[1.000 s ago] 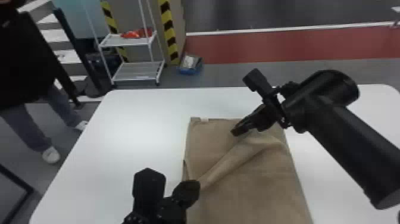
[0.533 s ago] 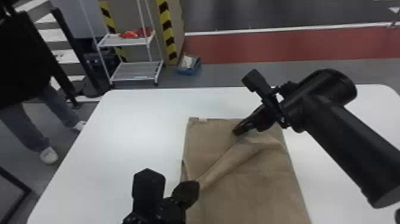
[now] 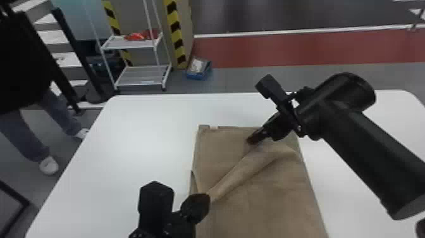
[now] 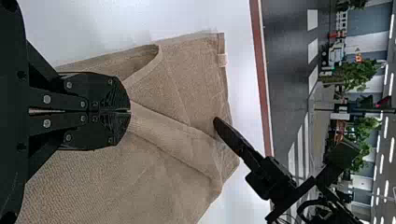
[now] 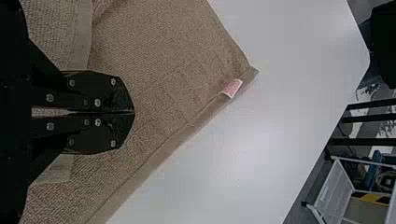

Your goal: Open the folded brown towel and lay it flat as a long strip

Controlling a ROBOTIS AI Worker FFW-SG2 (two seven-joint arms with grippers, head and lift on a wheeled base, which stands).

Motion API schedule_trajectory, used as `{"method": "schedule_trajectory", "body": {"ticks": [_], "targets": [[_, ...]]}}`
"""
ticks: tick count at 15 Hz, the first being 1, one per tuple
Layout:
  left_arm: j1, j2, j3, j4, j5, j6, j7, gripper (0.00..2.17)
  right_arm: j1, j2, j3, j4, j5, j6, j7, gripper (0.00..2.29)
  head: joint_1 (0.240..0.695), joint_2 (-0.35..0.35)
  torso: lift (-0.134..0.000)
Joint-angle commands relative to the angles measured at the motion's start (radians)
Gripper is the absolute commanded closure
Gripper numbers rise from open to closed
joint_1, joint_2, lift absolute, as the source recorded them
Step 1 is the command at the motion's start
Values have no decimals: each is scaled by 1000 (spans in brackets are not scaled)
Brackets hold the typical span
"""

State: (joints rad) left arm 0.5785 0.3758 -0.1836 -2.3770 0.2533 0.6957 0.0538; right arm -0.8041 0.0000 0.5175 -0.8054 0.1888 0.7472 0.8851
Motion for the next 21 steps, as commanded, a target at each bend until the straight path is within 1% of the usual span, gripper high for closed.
{"method": "schedule_trajectory", "body": {"ticks": [1, 4, 7, 9, 11, 13, 15, 19, 21], "targets": [[3, 2, 3, -2, 0, 0, 0, 1447, 2, 1, -4, -1, -2, 1, 0, 1298, 695, 142, -123], [6, 3, 9, -10, 0, 0, 1, 1447, 11, 1, -31, -9, -2, -2, 0, 1352, 695, 144, -123], [18, 6, 27, -27, 0, 0, 1, 1447, 17, 1, -53, -18, 4, 4, -5, 1355, 695, 146, -123], [24, 8, 39, -34, 1, 0, 1, 1447, 28, 1, -76, -26, 35, 7, -9, 1355, 695, 147, -123], [24, 11, 46, -42, 3, 3, 1, 1447, 46, 1, -120, -52, 77, 13, -9, 1355, 695, 147, -123], [30, 11, 62, -48, 9, 3, -2, 1447, 54, 1, -145, -67, 110, 38, -17, 1355, 695, 137, -123], [32, 14, 72, -54, 11, 3, 0, 1447, 79, 1, -172, -120, 147, 93, -20, 1355, 695, 130, -123], [30, 14, 93, -57, 17, 3, 6, 1447, 180, 1, -174, -333, 199, 258, -17, 1359, 695, 122, -123], [27, 12, 95, -56, 17, 3, 6, 1447, 194, 1, -195, -360, 199, 280, -9, 1359, 695, 127, -123]]}}
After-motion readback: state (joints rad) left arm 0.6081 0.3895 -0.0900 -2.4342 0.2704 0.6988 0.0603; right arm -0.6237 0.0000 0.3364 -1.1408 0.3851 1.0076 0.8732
